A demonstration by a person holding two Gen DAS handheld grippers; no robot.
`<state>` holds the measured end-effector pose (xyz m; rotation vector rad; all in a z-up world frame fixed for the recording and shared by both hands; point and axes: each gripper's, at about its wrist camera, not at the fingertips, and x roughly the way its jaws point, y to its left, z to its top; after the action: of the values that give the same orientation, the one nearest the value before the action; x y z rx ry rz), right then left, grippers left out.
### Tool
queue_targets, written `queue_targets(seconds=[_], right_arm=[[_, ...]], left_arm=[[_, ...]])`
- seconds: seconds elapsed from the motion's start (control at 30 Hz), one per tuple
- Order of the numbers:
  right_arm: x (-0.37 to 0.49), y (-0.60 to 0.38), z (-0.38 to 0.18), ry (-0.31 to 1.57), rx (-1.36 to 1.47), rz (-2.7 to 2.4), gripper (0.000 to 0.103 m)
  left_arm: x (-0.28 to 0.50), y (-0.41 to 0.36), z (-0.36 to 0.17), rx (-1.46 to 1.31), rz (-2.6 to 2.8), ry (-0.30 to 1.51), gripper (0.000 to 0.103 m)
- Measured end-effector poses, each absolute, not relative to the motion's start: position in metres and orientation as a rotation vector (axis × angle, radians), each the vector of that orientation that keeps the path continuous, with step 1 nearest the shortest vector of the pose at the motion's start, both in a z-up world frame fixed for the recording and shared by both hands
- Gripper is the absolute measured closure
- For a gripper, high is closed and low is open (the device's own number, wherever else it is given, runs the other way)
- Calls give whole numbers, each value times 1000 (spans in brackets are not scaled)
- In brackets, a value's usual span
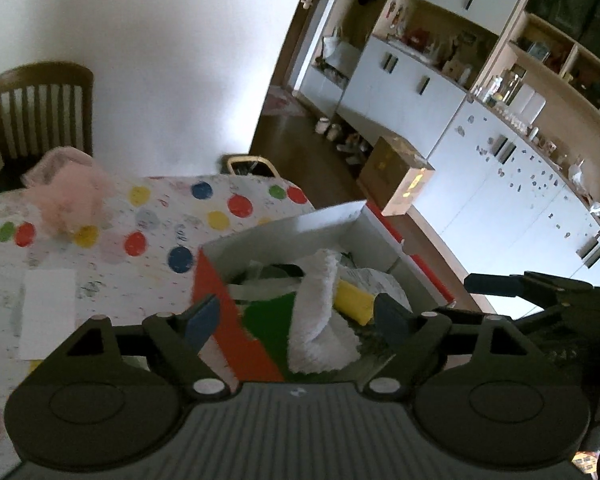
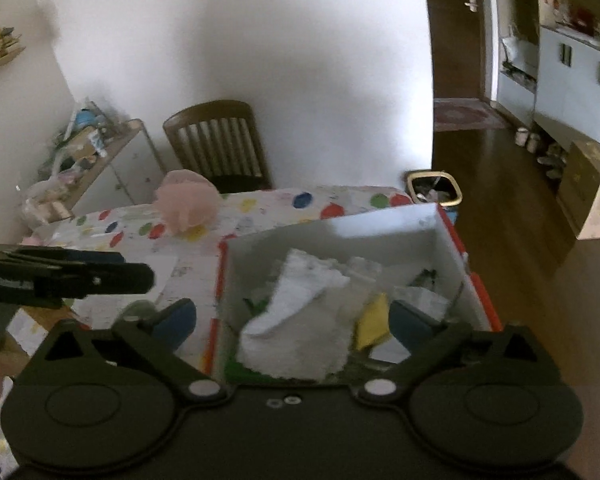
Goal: Organize soft objects
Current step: 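Open both tools to drop the cloth and yellow sponge into the box, then move both tools back over the table toward the pink puff and white tissue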
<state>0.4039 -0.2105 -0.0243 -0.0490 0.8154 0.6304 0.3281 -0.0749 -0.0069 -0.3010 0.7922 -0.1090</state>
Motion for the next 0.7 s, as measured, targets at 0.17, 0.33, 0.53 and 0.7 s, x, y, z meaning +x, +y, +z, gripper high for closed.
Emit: queue_targets(seconds=[0.17,0.33,0.53,0.7], right_arm=[[398,-186,-20,817,-57,683,0],[394,-152,-22,833,-76,728,0],[387,-104,-22,850,-120,772,0],[384,-56,-28,880,-167,800,0]], left_arm=[[301,-49,9,-284,-77,776,13],[276,-10,22,-297,-26,746,0],[258,46,35,-309,29,719,0],[252,96,34,-304,71,744,0]])
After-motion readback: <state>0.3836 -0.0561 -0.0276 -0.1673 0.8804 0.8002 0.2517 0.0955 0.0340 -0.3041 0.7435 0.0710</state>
